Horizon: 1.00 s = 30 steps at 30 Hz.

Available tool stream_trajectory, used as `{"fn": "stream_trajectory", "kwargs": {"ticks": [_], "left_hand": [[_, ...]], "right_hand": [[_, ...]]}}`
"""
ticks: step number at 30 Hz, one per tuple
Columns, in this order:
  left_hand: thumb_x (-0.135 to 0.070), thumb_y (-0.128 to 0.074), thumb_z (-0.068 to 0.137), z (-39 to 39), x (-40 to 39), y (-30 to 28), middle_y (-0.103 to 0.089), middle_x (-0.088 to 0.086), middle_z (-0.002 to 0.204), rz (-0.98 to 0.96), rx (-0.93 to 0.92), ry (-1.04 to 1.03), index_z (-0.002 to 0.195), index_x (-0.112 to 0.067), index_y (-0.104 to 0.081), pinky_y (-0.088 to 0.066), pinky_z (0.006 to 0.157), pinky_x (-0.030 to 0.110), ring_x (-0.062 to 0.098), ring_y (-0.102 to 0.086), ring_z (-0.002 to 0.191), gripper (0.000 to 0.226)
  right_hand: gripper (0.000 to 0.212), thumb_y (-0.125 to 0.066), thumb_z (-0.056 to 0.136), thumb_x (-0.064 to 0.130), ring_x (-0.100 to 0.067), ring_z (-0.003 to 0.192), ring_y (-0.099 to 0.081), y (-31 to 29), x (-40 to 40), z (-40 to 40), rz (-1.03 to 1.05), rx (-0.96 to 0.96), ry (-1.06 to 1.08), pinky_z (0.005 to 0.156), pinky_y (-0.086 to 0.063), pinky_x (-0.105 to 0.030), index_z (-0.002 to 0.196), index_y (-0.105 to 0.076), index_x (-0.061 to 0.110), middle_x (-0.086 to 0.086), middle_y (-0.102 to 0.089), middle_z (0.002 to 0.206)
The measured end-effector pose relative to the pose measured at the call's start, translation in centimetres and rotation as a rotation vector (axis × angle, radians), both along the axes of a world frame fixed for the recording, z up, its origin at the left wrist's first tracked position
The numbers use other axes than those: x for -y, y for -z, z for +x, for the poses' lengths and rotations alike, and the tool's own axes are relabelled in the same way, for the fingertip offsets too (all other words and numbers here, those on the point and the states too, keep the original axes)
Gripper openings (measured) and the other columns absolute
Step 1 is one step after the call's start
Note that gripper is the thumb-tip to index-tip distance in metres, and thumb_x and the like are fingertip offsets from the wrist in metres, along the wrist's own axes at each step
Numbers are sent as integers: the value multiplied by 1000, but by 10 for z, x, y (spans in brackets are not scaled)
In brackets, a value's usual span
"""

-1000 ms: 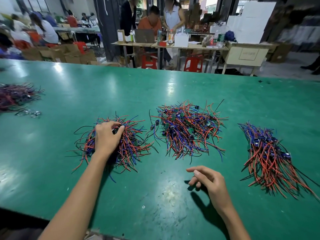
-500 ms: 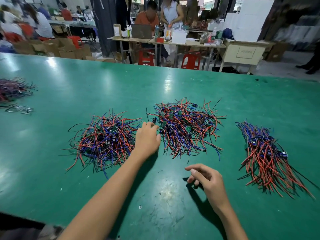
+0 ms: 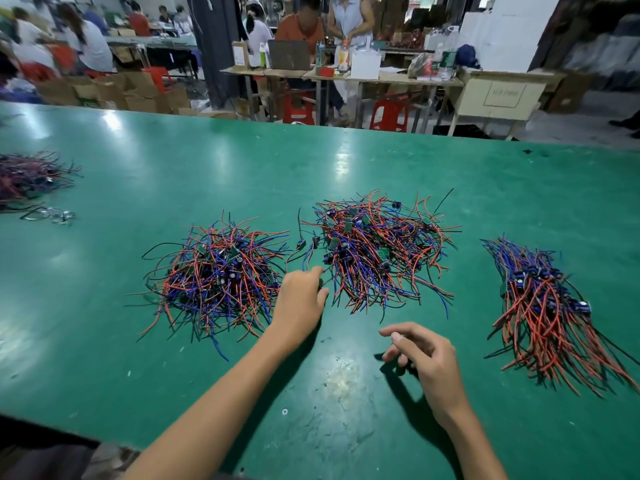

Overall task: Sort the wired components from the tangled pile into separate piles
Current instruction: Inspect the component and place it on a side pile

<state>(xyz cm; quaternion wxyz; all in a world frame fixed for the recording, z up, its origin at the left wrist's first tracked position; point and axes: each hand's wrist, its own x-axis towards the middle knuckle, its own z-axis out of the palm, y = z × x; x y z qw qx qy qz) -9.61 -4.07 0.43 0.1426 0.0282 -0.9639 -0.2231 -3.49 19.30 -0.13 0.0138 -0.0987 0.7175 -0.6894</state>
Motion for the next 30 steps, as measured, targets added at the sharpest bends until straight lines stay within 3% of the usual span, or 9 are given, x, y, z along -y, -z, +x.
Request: {"fn": "stream_trajectory", "kwargs": {"ticks": [3,6,9,12,14,18,21,26,30], "left_hand": [[-36,-57,100,21,-10,1,-67,2,107,-69,20,16,152,-12,-34,-15,122,36,22,-57,112,62],[-42,-52,101,45,-22,0,-67,-1,119,-123,-21,29,151,-13,-38,-1,122,37,17,-52,129,59],[-40,-55,97,59,-32,5,-75,5,100,-172,-217,30,125,-13,-67,-16,115,43,21,-66,113,41],[-36,-56,94,52,-28,3,-66,-1,70,-103,-361,-41,99,-21,-70,-33,90,36,23,-63,77,21],[-40,-50,97,38,-21,-4,-64,-2,81,-166,-270,-158,98,-22,-64,-30,84,38,23,-56,84,22],[-55,-41,100,11,-9,-7,-53,3,118,-364,119,-289,113,-20,-62,-23,93,41,24,-40,115,43],[-50,-47,100,6,-6,-4,-51,-1,118,-359,87,-241,106,-25,-70,-19,93,40,22,-37,119,34],[-49,-66,90,15,9,-26,-63,-4,107,4,-204,-424,78,-30,-73,-17,86,37,21,-46,109,24],[-54,-62,89,3,64,-57,-60,7,116,-135,-158,-653,90,-26,-76,-22,95,44,29,-43,116,32]], "right_hand": [[21,-65,94,2,-13,58,-62,-1,-1,1,0,-3,1,56,-48,-18,88,-80,16,-17,-68,65],[16,-69,94,8,-13,59,-62,-1,0,1,10,-7,-1,56,-48,-18,88,-80,18,-15,-69,65],[21,-66,95,5,-15,61,-62,0,-1,0,26,-6,0,58,-48,-19,88,-80,19,-14,-69,66],[19,-67,95,7,-12,61,-62,0,0,1,28,-5,3,59,-47,-21,88,-80,20,-13,-70,66],[13,-70,92,14,-10,60,-61,-1,0,2,21,-5,5,59,-47,-21,88,-80,20,-12,-70,66],[24,-65,94,4,-12,60,-61,0,0,1,29,3,8,58,-48,-24,88,-80,21,-13,-70,66],[25,-65,94,4,-13,60,-61,-1,0,2,31,8,9,58,-49,-23,88,-80,22,-12,-70,65],[25,-65,95,4,-14,60,-61,-1,0,3,29,10,5,57,-49,-22,88,-80,22,-13,-70,66],[25,-65,94,3,-13,59,-60,-2,0,3,30,3,8,56,-49,-21,87,-80,22,-13,-70,65]]}}
